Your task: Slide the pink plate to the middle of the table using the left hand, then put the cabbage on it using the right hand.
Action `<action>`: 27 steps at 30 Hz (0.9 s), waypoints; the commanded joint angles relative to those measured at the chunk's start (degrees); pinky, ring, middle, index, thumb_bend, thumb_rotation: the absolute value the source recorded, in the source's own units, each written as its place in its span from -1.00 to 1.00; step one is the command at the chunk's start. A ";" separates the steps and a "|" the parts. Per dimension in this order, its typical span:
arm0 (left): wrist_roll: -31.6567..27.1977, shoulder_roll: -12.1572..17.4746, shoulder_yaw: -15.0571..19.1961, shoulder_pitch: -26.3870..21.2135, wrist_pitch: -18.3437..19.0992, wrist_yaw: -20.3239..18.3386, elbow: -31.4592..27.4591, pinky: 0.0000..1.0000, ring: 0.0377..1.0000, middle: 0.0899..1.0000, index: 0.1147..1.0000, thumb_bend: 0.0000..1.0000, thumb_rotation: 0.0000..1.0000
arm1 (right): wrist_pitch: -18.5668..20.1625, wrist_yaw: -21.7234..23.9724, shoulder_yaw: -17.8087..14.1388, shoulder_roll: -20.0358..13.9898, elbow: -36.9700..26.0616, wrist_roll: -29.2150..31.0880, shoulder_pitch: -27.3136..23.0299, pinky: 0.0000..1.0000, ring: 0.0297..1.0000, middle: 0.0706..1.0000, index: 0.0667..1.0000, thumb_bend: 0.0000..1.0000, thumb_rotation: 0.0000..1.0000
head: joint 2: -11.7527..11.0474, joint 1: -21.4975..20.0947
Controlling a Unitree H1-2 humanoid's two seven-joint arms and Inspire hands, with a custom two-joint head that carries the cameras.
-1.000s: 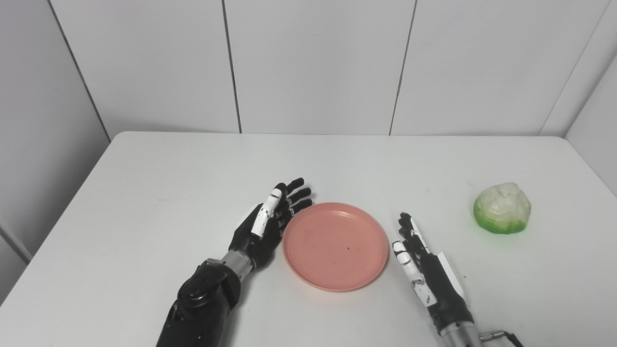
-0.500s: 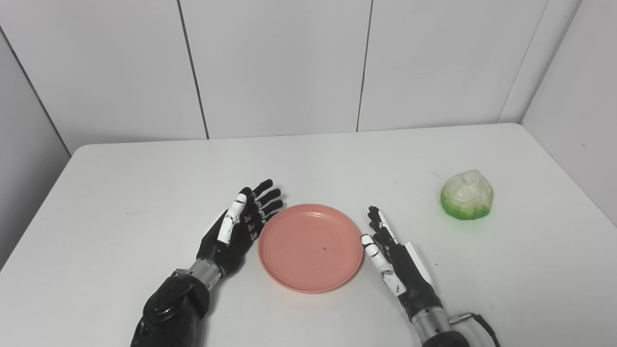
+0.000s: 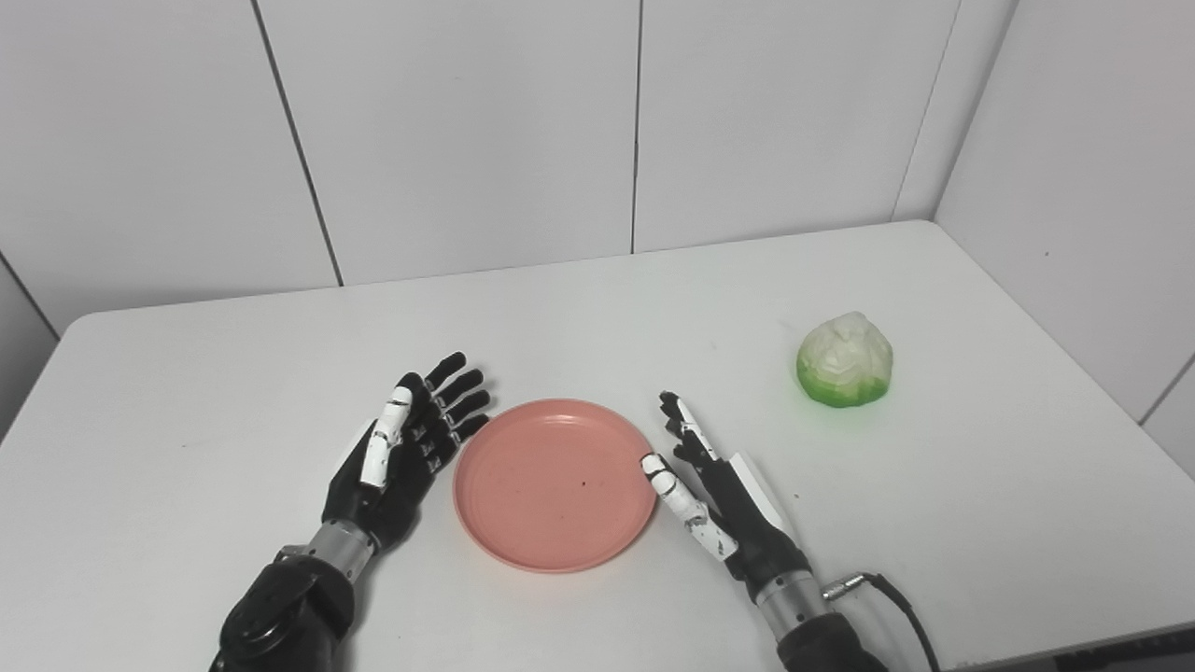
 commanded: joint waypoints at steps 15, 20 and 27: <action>0.00 1.19 1.12 0.64 0.12 -1.52 7.75 0.70 0.73 0.75 0.71 -0.03 1.00 | -0.75 -3.85 -3.61 -1.30 -13.22 -7.20 -6.22 0.47 0.62 0.66 0.67 0.16 0.53 | -1.50 -3.54; 0.16 1.23 1.16 0.47 -0.58 -1.94 8.72 0.71 0.73 0.74 0.71 -0.02 1.00 | -0.98 -3.24 -4.11 -1.88 -14.98 -7.69 -8.36 0.48 0.61 0.65 0.65 0.30 0.42 | -1.66 -3.92; 0.24 1.11 1.24 0.44 -0.70 -1.91 9.07 0.70 0.72 0.73 0.69 -0.01 1.00 | -1.47 -3.82 -4.77 -3.62 -15.27 -10.95 -11.68 0.42 0.56 0.61 0.63 0.45 0.13 | -1.80 -4.55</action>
